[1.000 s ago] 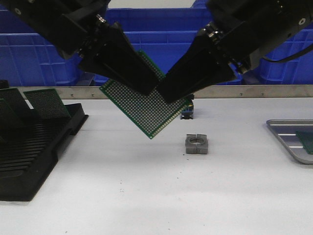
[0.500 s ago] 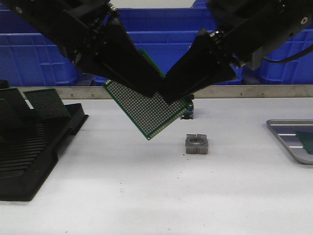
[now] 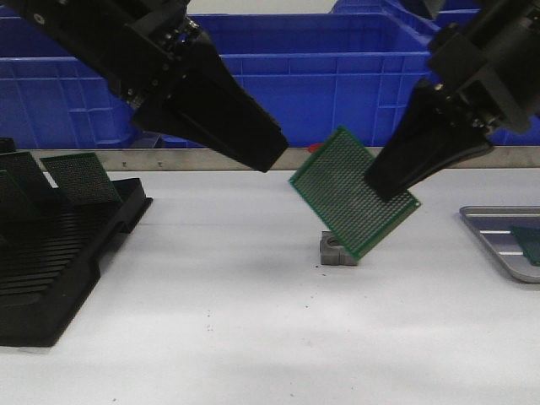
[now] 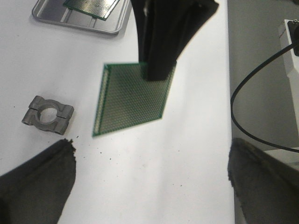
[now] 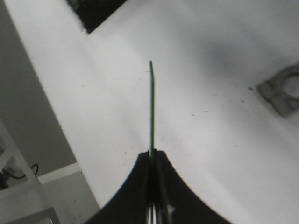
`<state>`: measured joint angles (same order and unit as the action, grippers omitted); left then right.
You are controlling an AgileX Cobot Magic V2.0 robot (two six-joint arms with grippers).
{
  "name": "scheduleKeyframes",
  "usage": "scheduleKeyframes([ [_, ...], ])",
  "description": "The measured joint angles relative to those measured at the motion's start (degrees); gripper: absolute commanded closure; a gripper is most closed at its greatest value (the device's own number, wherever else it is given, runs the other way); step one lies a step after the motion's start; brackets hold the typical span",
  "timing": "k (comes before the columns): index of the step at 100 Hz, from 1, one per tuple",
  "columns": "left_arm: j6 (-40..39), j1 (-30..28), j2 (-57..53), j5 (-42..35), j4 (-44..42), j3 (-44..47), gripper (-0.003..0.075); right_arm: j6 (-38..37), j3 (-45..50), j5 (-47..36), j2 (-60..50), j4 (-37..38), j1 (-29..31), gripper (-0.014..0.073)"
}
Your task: Place circuit board on tray
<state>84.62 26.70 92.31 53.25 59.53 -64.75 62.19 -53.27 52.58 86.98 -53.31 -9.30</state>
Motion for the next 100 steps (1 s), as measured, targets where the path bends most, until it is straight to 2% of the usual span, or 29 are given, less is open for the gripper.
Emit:
scheduleKeyframes([
  [17,0.0,0.0,0.0,-0.1,0.0,0.0,0.0111,-4.1,0.0,-2.6,0.0,0.2,9.3,0.0661],
  [41,0.0,0.0,0.0,-0.2,0.0,0.0,0.0111,-4.5,0.0,-10.3,1.2,0.2,20.3,0.0661],
  [58,-0.1,0.0,0.0,-0.3,0.1,0.0,0.0111,-4.5,0.0,-13.0,3.6,0.2,23.8,0.0661],
  [76,-0.1,0.0,0.0,-0.3,0.2,0.0,0.0111,-4.6,0.0,-14.7,5.7,0.2,24.8,0.0645],
  [81,-0.1,0.0,0.0,-0.3,0.2,0.0,0.0111,-4.9,0.0,-15.5,5.7,0.2,24.8,0.0596],
  [85,-0.1,0.0,0.0,-0.3,0.2,0.0,0.0111,-5.0,0.0,-15.9,5.7,0.1,24.8,0.0521],
  [100,-0.1,0.0,0.0,-0.3,0.3,0.0,0.0111,-5.5,0.0,-17.2,5.7,0.1,24.8,0.0133],
])
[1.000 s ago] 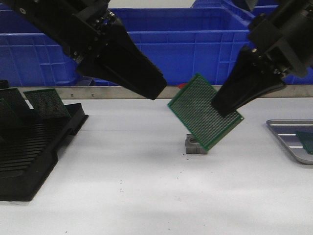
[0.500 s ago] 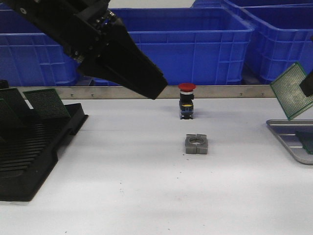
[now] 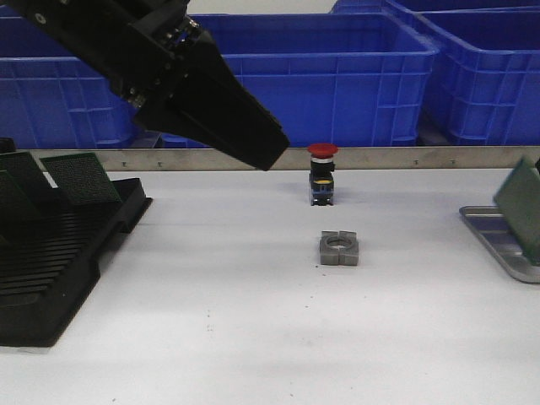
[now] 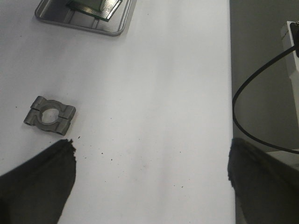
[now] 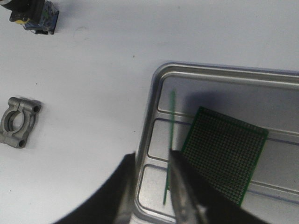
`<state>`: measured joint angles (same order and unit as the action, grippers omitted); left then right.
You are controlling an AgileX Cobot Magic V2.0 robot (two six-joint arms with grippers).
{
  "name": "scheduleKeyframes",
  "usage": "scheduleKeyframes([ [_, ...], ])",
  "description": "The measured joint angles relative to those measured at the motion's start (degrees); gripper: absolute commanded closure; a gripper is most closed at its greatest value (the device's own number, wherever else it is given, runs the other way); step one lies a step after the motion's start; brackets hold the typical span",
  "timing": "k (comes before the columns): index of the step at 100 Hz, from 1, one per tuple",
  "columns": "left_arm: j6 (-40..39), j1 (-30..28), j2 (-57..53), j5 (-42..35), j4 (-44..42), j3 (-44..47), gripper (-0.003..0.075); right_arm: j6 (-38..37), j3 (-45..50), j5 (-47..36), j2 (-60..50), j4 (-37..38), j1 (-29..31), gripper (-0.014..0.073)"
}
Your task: Place circuit board on tray
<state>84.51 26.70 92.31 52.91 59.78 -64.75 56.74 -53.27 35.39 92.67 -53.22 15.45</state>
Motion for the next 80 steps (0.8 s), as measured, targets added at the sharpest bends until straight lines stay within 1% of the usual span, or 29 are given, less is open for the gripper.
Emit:
scheduleKeyframes([
  [1,0.0,0.0,0.0,0.0,0.0,0.0,0.0111,0.0,0.0,0.0,0.0,0.0,0.1,0.0133],
  [3,0.0,0.0,0.0,0.0,0.0,0.0,0.0111,0.0,0.0,-0.1,0.0,0.0,0.0,0.0085],
  [5,0.0,0.0,0.0,0.0,0.0,0.0,0.0111,-0.1,0.0,-0.1,0.0,0.0,0.1,0.0059],
  [10,0.0,0.0,0.0,0.0,0.0,0.0,0.0111,-0.1,0.0,-0.1,0.0,0.0,0.1,0.0027],
  [23,0.0,0.0,0.0,0.2,0.0,0.0,0.0119,-0.1,-0.9,0.3,0.0,0.0,0.1,0.0031],
  [28,0.0,0.0,0.0,0.2,0.0,0.0,0.0153,-0.1,-1.3,1.0,0.0,0.0,0.1,0.0053],
  [30,0.0,0.0,0.0,0.2,0.0,0.0,0.0177,-0.1,-1.4,1.2,-0.1,0.0,0.1,0.0064],
  [34,-0.1,0.0,0.0,0.6,0.0,0.0,0.0246,-0.1,-1.7,1.6,-0.5,0.0,0.1,0.0116],
  [35,-0.1,0.0,0.0,0.8,0.0,0.0,0.026,-0.1,-1.7,1.9,-0.7,0.0,0.1,0.0139],
  [37,-0.1,0.0,0.0,1.1,0.0,0.0,0.0306,-0.1,-1.8,2.1,-0.9,0.0,0.1,0.0167],
  [38,-0.1,0.0,0.0,1.3,0.0,0.0,0.0339,-0.1,-1.8,2.3,-1.1,0.0,0.1,0.0198],
  [39,-0.1,0.0,0.0,1.5,0.0,0.0,0.0357,0.0,-1.8,2.5,-1.2,0.1,0.1,0.0215],
  [40,-0.1,-0.2,0.0,1.8,0.0,0.0,0.0394,0.2,-1.9,2.8,-1.4,0.1,0.1,0.0251],
  [41,-0.1,-0.3,0.0,2.0,0.0,0.0,0.0412,0.2,-1.9,2.9,-1.5,0.3,0.1,0.027],
  [42,-0.1,-0.3,0.0,2.3,0.0,0.0,0.0432,0.5,-2.0,3.3,-1.8,0.4,0.1,0.0309],
  [43,-0.1,-0.4,0.0,2.5,0.0,0.0,0.047,0.6,-2.1,3.5,-1.9,0.5,0.1,0.033],
  [44,-0.1,-0.6,0.0,2.8,0.0,0.0,0.049,0.9,-2.1,3.7,-2.1,0.7,0.1,0.0351],
  [47,-0.1,-1.0,0.0,4.0,0.0,0.0,0.059,1.4,-2.1,4.7,-2.8,1.1,0.1,0.0459],
  [48,-0.1,-1.1,0.0,4.2,0.0,0.0,0.061,1.5,-2.2,4.9,-3.0,1.1,0.1,0.048],
  [49,-0.1,-1.3,0.0,4.7,0.0,0.0,0.0631,1.7,-2.2,5.3,-3.3,1.2,0.1,0.0523],
  [50,-0.1,-1.5,0.0,5.0,0.0,0.0,0.067,1.8,-2.2,5.5,-3.4,1.2,0.1,0.0545],
  [51,-0.1,-1.7,0.0,5.2,0.0,0.0,0.069,1.9,-2.2,5.7,-3.6,1.3,0.1,0.0565],
  [52,-0.1,-2.0,0.0,5.8,0.0,0.0,0.0727,2.0,-2.2,6.0,-3.9,1.3,0.1,0.0606],
  [53,-0.1,-2.2,0.0,6.0,0.0,-0.1,0.0741,2.1,-2.2,6.2,-4.1,1.3,0.1,0.0626],
  [54,-0.1,-2.6,0.0,6.6,0.0,-0.1,0.0734,2.2,-2.2,6.5,-4.4,1.5,0.1,0.0664],
  [55,-0.1,-2.7,0.0,6.8,0.0,-0.1,0.0734,2.2,-2.2,6.7,-4.5,1.5,0.1,0.0669],
  [59,-0.1,-4.0,0.0,8.5,-0.1,-0.4,0.0737,2.4,-2.2,7.5,-5.4,1.6,0.1,0.0652],
  [70,-1.8,-7.2,0.0,13.2,-0.1,-1.3,0.0737,3.4,-2.2,8.8,-7.8,1.9,0.1,0.0653],
  [80,-3.1,-10.4,-0.3,14.9,-0.2,-1.8,0.0738,5.7,-2.2,9.2,-10.4,1.3,0.1,0.0653],
])
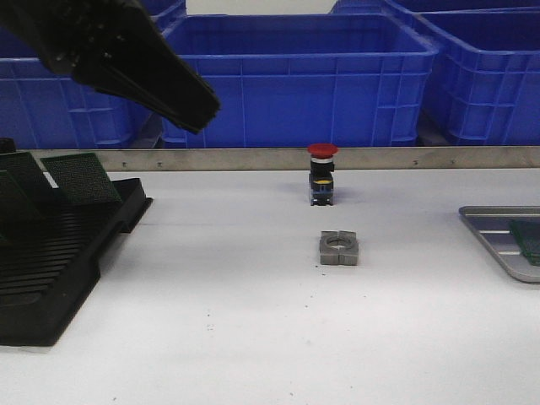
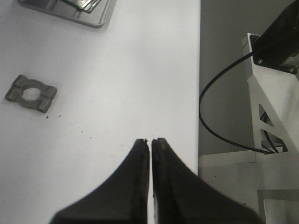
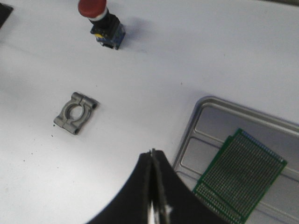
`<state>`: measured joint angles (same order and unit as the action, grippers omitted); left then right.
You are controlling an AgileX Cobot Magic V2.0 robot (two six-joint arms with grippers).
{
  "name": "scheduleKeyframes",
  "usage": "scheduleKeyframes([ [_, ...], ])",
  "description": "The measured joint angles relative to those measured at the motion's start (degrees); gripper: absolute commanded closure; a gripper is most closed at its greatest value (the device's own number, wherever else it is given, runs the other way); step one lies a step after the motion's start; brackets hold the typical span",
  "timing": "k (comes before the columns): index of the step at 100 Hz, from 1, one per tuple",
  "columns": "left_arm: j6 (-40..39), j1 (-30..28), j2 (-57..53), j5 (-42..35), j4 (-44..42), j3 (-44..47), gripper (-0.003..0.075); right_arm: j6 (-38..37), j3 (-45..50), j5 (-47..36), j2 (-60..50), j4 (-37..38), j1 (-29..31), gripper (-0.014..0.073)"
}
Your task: Place circuit board on tray
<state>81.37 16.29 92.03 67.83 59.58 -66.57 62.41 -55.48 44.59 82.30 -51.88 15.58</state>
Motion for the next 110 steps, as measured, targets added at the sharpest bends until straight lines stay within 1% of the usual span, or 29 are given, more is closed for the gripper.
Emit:
scheduleKeyframes([
  [12,-1.9,-2.8,-2.3,0.2,-0.4,0.0,0.0738,5.4,1.8,-0.4,-3.9,-5.2,-0.9,0.0653],
  [27,-5.4,-4.6,-7.0,-2.1,-1.9,0.0,0.0738,11.7,7.0,-2.0,-10.8,-13.1,-2.9,0.0653],
  [34,-7.8,-5.1,-9.9,-5.2,-3.7,0.4,0.0738,14.2,10.1,-4.2,-14.4,-16.8,-3.6,0.0653],
  [41,-10.3,-5.5,-13.7,-10.6,-5.1,2.0,0.0738,16.5,13.0,-6.8,-18.1,-19.7,-4.3,0.0653],
  [58,-15.0,-7.2,-25.0,-27.2,-6.1,10.3,0.0738,21.1,19.4,-13.3,-27.8,-25.6,-7.0,0.0653],
  [74,-16.1,-8.4,-37.2,-37.4,-6.2,18.8,0.0737,26.9,25.4,-19.3,-36.0,-30.7,-11.2,0.0653],
  [84,-16.4,-8.8,-45.1,-41.8,-5.9,24.6,0.0737,30.2,28.6,-21.5,-42.1,-32.6,-12.8,0.0653],
  [93,-16.4,-8.8,-51.2,-44.7,-5.8,29.5,0.0737,31.1,31.4,-22.0,-47.8,-33.5,-13.2,0.0653],
  [110,-16.4,-8.8,-63.2,-46.5,-5.3,37.5,0.0737,31.5,37.0,-22.9,-59.2,-33.9,-13.2,0.0653],
])
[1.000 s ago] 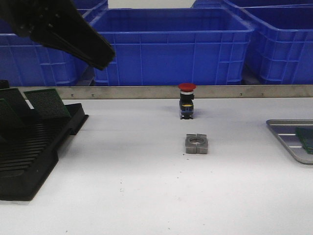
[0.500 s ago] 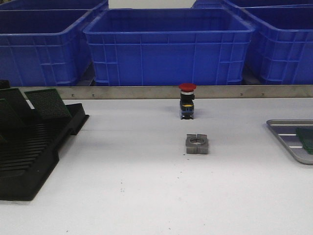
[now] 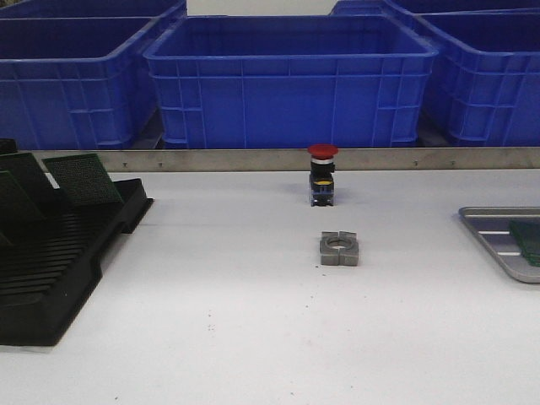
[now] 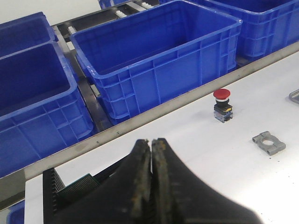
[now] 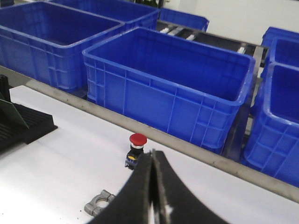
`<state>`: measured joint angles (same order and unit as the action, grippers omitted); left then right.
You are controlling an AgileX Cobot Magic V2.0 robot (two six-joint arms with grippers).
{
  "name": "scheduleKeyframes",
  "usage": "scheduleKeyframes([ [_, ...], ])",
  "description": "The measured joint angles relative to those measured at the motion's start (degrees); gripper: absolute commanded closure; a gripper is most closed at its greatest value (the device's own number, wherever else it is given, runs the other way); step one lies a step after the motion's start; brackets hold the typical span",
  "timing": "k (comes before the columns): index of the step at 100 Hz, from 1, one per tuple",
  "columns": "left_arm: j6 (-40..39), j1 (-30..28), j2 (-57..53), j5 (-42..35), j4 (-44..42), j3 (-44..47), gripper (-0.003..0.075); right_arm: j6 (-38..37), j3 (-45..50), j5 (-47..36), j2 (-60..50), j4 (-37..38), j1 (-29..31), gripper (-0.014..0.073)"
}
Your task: Place circuit board on tray
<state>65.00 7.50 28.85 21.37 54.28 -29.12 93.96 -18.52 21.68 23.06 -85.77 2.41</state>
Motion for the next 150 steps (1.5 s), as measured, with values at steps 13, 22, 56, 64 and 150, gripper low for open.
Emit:
scheduleKeyframes([
  [13,0.0,0.0,-7.6,0.0,0.1,4.7,0.0737,0.0,4.0,-2.7,-9.0,-0.1,0.0,0.0653],
  [22,0.0,0.0,-12.4,-0.1,0.1,7.2,0.0737,0.0,6.3,-6.3,-14.7,-0.5,0.0,0.0653],
  [56,0.0,0.0,-19.2,-1.6,0.3,10.0,0.0737,0.2,8.5,-13.3,-21.8,-1.2,0.0,0.0653],
  [64,0.0,0.0,-19.2,-1.6,0.3,10.0,0.0737,0.2,8.5,-13.3,-21.8,-1.2,0.0,0.0653],
  [150,-32.0,-0.1,-19.5,-10.1,-28.4,15.3,0.0737,0.3,8.5,-13.4,-21.8,-1.3,0.0,0.0653],
])
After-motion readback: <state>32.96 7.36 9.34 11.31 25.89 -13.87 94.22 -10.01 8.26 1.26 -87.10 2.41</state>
